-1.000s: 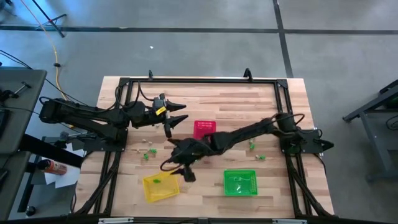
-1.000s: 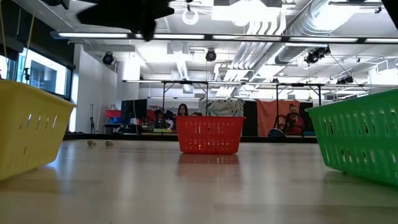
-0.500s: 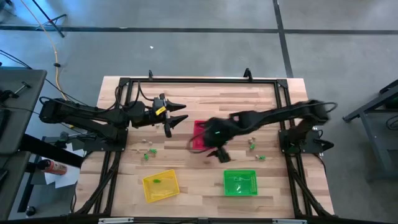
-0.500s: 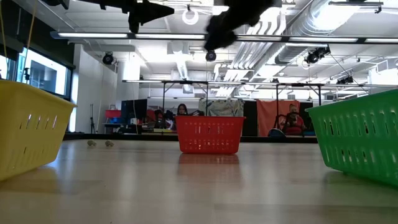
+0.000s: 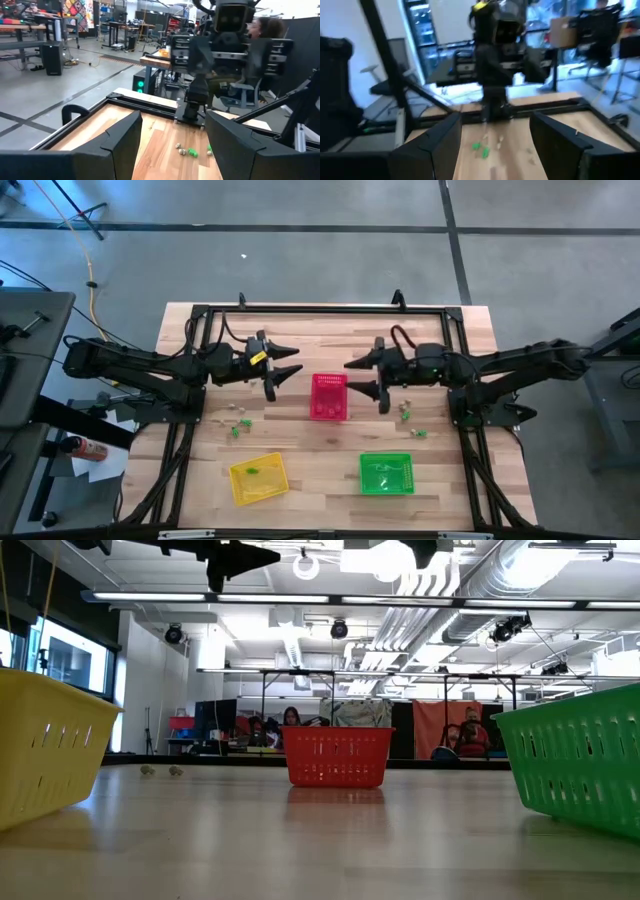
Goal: Sort Halloween decoration
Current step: Put the green skeleton toy into the yellow bin
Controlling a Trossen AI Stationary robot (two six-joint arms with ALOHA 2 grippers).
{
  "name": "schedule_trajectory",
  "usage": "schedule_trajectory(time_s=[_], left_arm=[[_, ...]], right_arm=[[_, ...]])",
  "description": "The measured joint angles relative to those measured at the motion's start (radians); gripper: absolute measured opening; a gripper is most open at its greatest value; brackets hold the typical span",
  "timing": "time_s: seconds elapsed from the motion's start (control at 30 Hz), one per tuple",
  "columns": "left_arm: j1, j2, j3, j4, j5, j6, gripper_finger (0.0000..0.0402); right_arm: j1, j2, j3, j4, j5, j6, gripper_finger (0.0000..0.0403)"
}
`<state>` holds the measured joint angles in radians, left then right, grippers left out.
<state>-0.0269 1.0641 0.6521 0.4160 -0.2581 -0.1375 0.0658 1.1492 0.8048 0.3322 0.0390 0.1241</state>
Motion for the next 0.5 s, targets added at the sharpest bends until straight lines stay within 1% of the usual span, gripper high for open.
schedule_trajectory(time_s=[0.07, 0.23, 0.5], left_arm=[[0.0, 0.0, 0.0, 0.0, 0.022, 0.0, 0.0211], [0.0, 0.0, 0.0, -0.001, 0.079, 0.001, 0.0211], [0.0, 0.0, 0.0, 0.0, 0.092, 0.002, 0.0211]], right_arm=[[-0.001, 0.007, -0.003, 0.004, 0.016, -0.009, 0.0227], [0.0, 0.042, -0.001, 0.004, 0.017, -0.019, 0.0227], [0.0, 0.05, -0.001, 0.002, 0.018, 0.001, 0.0227]])
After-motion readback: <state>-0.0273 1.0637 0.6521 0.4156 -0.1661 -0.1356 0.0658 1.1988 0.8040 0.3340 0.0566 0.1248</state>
